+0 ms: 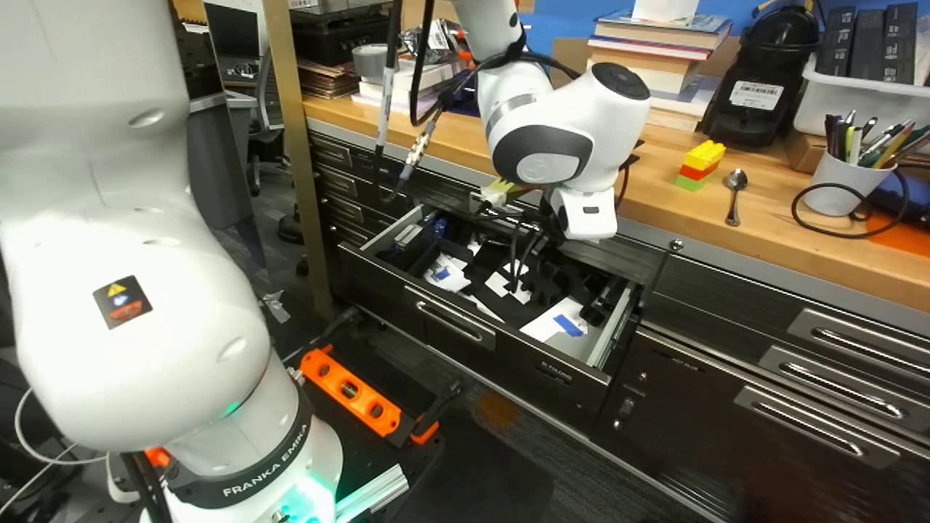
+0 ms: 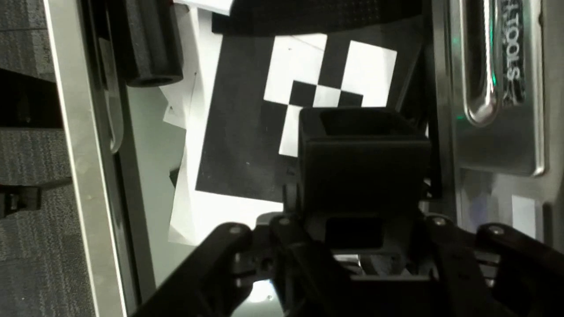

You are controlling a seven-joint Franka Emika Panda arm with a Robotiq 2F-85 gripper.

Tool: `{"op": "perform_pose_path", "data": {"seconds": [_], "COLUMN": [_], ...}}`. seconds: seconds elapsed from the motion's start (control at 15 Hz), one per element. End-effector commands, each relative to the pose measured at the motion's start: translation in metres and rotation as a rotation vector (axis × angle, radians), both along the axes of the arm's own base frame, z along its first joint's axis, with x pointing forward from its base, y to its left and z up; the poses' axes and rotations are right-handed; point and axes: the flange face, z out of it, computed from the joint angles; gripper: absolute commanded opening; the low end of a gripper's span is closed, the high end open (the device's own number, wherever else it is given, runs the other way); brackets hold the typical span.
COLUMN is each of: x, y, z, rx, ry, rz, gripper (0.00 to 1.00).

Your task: Put the three black pieces in the open drawer then close the drawer

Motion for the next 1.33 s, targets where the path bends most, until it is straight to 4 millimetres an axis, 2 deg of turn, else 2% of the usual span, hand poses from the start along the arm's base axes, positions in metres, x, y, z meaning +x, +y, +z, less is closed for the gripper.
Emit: {"op": "perform_pose_path", "data": {"seconds": [0.0, 0.33, 0.67, 1.07, 1.13, 1.2, 1.27], "x": [0.004, 0.003, -0.004, 0.008, 0.01, 0.013, 0.015], "y": [-0.031, -0.055, -0.061, -0.055, -0.053, -0.052, -0.05], "z": [-0.005, -0.018, -0.039, -0.042, -0.042, -0.041, -0.041], "rx": [-0.007, -0.081, -0.169, -0.211, -0.209, -0.202, -0.197], "ry": [-0.045, -0.029, 0.113, 0.16, 0.166, 0.168, 0.17], "rz": [-0.087, -0.168, -0.108, -0.045, -0.033, -0.02, -0.009], "gripper": [0.31, 0.31, 0.31, 0.33, 0.45, 0.8, 0.82]}}
